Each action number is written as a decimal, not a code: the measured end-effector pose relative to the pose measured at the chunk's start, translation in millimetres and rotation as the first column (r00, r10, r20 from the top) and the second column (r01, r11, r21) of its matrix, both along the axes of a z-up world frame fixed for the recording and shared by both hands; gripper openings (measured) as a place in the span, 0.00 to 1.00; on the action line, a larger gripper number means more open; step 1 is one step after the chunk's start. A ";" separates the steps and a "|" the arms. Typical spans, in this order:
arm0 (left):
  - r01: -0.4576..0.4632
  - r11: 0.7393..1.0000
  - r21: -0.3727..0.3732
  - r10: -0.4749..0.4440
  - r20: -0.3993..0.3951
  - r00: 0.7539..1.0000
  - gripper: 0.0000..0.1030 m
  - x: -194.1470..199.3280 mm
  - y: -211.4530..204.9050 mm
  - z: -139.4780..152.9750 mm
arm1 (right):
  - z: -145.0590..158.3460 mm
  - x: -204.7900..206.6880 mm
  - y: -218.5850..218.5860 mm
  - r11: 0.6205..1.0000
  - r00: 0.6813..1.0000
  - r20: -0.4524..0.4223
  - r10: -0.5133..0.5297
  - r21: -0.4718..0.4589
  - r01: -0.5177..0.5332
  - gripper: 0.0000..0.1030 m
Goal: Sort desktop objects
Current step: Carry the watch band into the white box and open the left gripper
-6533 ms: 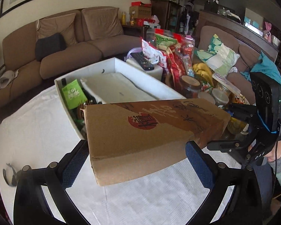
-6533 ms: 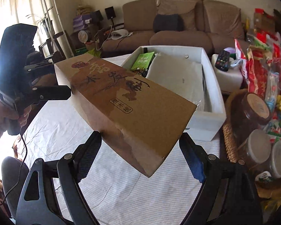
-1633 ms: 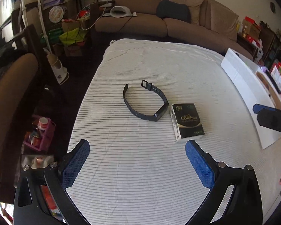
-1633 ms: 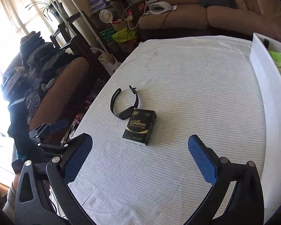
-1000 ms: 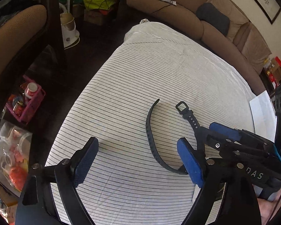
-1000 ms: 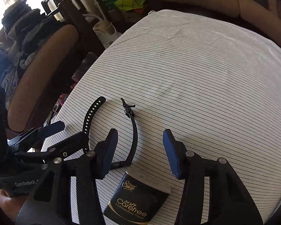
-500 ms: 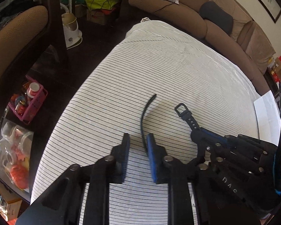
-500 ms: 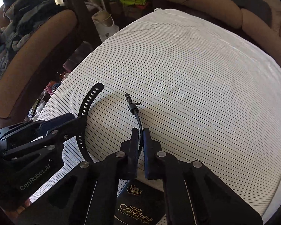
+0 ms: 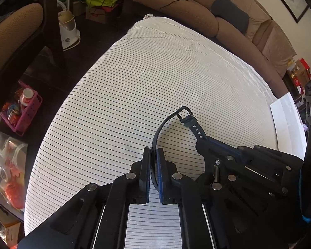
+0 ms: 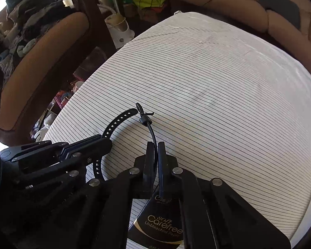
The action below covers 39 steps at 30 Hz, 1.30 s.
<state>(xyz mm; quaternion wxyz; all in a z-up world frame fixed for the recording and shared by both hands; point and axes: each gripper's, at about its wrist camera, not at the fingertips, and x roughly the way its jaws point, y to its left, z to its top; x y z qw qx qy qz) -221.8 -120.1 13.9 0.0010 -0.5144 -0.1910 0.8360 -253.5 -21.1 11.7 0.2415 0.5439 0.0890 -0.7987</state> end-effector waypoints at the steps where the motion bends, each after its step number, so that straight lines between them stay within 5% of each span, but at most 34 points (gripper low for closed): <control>1: 0.007 1.000 0.005 -0.007 -0.007 1.000 0.04 2.8 2.5 3.3 | 2.7 1.5 2.6 1.000 1.000 -0.001 -0.002 -0.007 0.002 0.04; 8: 0.019 1.000 0.012 -0.018 -0.064 0.998 0.04 21.4 13.4 47.8 | 39.3 20.5 29.4 0.998 1.000 -0.025 -0.010 -0.059 0.008 0.03; 17: 0.080 0.996 -0.031 -0.084 -0.143 0.986 0.04 45.3 60.1 134.9 | 125.9 58.8 102.1 0.986 0.993 -0.097 -0.067 -0.157 0.051 0.04; 28: 0.283 0.958 -0.039 -0.284 -0.224 0.932 0.04 82.7 212.5 215.2 | 207.5 124.5 261.7 0.973 0.970 -0.174 -0.167 -0.189 0.134 0.04; 34: 0.398 0.917 -0.032 -0.395 -0.214 0.893 0.04 86.2 319.7 226.6 | 229.2 146.8 372.8 0.958 0.952 -0.172 -0.253 -0.183 0.222 0.04; 39: 0.475 0.880 -0.016 -0.470 -0.179 0.864 0.04 79.2 404.3 216.8 | 216.5 144.7 454.8 0.933 0.935 -0.121 -0.332 -0.190 0.306 0.04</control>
